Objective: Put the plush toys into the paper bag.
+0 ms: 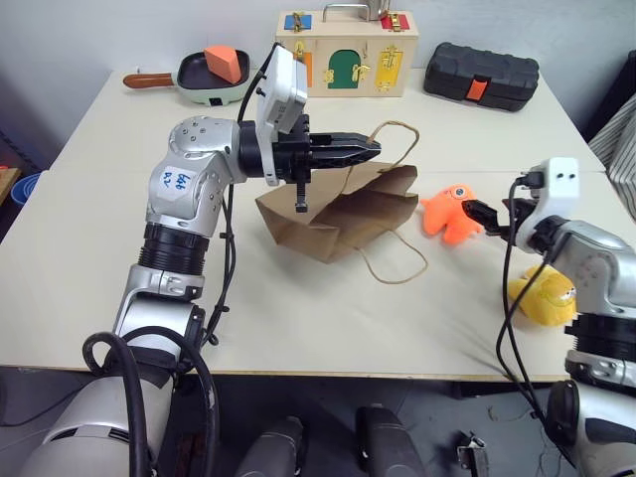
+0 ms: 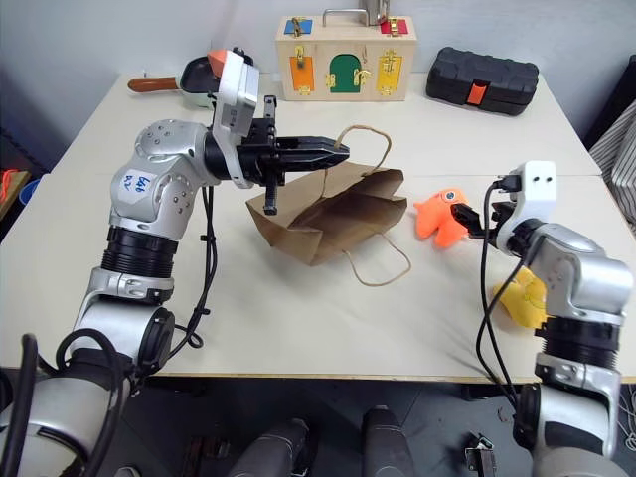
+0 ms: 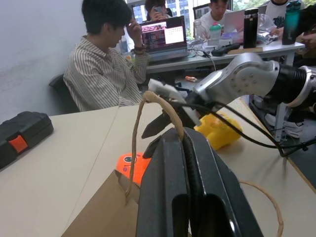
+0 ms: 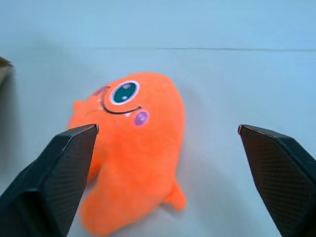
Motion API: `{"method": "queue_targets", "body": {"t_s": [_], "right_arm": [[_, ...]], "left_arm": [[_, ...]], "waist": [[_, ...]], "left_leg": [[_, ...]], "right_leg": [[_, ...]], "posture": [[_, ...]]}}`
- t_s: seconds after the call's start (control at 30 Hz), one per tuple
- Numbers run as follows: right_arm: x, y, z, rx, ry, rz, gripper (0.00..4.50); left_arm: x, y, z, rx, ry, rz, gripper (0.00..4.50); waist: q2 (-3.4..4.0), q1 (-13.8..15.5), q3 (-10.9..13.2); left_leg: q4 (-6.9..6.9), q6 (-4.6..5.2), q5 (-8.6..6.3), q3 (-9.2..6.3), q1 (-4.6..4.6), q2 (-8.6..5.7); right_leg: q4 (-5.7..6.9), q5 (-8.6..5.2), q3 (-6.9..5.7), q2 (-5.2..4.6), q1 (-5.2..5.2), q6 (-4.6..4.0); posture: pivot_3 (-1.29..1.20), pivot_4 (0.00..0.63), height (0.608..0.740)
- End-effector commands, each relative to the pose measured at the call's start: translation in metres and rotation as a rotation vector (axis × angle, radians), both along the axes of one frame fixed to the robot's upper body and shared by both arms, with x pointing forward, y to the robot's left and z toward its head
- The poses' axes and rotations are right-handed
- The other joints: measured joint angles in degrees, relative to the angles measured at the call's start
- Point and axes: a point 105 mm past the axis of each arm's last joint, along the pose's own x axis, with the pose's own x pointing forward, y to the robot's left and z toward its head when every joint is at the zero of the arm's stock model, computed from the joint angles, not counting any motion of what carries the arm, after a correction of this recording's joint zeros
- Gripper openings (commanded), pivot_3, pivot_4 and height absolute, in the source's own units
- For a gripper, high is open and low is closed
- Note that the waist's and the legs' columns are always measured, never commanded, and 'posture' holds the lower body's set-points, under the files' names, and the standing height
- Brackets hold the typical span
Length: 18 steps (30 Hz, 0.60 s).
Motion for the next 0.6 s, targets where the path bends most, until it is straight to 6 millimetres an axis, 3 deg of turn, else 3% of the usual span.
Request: {"method": "queue_targets", "body": {"t_s": [0.03,0.17,0.37,0.5,0.6], "right_arm": [[0.011,0.012,0.003,0.114,-0.002,0.021,4.49],[0.014,0.018,-0.005,0.179,0.017,0.022,4.49],[0.001,0.006,0.007,0.165,-0.053,0.021,2.54],[-0.018,-0.005,0.043,0.168,-0.191,0.053,1.08],[-0.046,0.022,0.082,0.225,-0.308,0.254,0.27]], "left_arm": [[-0.008,-0.002,0.013,-0.011,-0.058,-0.021,0.00],[-0.008,-0.001,0.012,-0.011,-0.060,-0.017,0.00],[-0.007,0.001,0.012,-0.015,-0.059,-0.008,0.00],[-0.006,0.000,0.012,-0.018,-0.056,-0.007,0.00],[-0.006,-0.001,0.011,-0.020,-0.055,-0.014,0.00]], "waist": [[0.00,0.0,0.0],[0.00,0.1,0.0],[0.00,0.3,0.0],[0.00,0.3,0.0],[0.00,0.1,0.0]], "left_leg": [[0.01,0.00,0.00,0.01,0.00,0.00],[0.02,0.00,0.00,0.02,-0.01,0.00],[0.05,0.02,-0.01,-0.04,-0.02,-0.02],[0.03,0.02,-0.01,-0.04,-0.03,-0.02],[0.03,0.02,-0.01,-0.02,-0.04,-0.01]], "right_leg": [[0.00,0.00,0.00,0.00,0.00,0.00],[-0.01,0.00,0.00,-0.01,0.00,0.00],[0.00,0.00,-0.05,-0.02,0.02,-0.01],[-0.03,0.00,-0.05,-0.02,0.01,-0.01],[-0.05,0.00,-0.04,-0.01,0.01,-0.01]], "posture": [[0.00,0.150,0.740],[0.00,0.150,0.740],[0.00,0.150,0.740],[0.00,0.150,0.740],[0.00,0.150,0.740]]}}
